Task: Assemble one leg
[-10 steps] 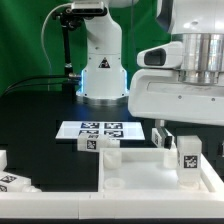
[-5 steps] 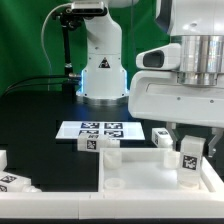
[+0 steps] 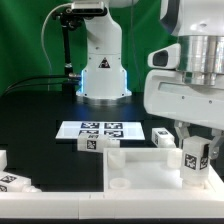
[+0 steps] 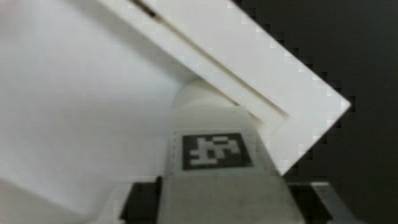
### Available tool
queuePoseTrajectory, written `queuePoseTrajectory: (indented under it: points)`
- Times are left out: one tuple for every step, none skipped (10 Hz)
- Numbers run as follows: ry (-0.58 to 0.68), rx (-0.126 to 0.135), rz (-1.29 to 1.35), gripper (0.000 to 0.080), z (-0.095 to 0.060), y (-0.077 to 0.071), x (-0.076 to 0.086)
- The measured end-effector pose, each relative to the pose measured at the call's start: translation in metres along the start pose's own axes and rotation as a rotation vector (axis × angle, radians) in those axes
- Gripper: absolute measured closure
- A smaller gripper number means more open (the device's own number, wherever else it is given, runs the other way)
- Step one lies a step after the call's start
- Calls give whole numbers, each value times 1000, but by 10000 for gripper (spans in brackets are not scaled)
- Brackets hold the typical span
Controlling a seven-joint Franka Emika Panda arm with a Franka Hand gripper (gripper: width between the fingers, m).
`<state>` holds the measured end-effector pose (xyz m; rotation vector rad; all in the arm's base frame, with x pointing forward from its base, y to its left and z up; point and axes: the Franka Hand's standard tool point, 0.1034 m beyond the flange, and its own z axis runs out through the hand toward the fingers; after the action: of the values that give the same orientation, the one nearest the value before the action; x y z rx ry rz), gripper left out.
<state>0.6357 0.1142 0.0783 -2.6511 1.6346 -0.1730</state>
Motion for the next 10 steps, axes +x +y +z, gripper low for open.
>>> queuePoseTrajectory:
  points:
    - [-28, -21, 172, 514, -1, -2, 1]
    - [-59, -13, 370, 514, 0, -3, 4]
    - [-98, -8, 530, 514, 1, -1, 9]
    - [-98, -8, 530, 514, 1, -1, 9]
    - [-96, -6, 510, 459, 1, -1, 9]
    - [-93, -5, 474, 459, 1, -1, 8]
    - [-64, -15, 353, 276, 1, -2, 2]
    - [-52, 7, 134, 276, 0, -5, 1]
    - [-44, 33, -86, 175, 0, -8, 8]
    - [-58, 35, -199, 157, 1, -7, 4]
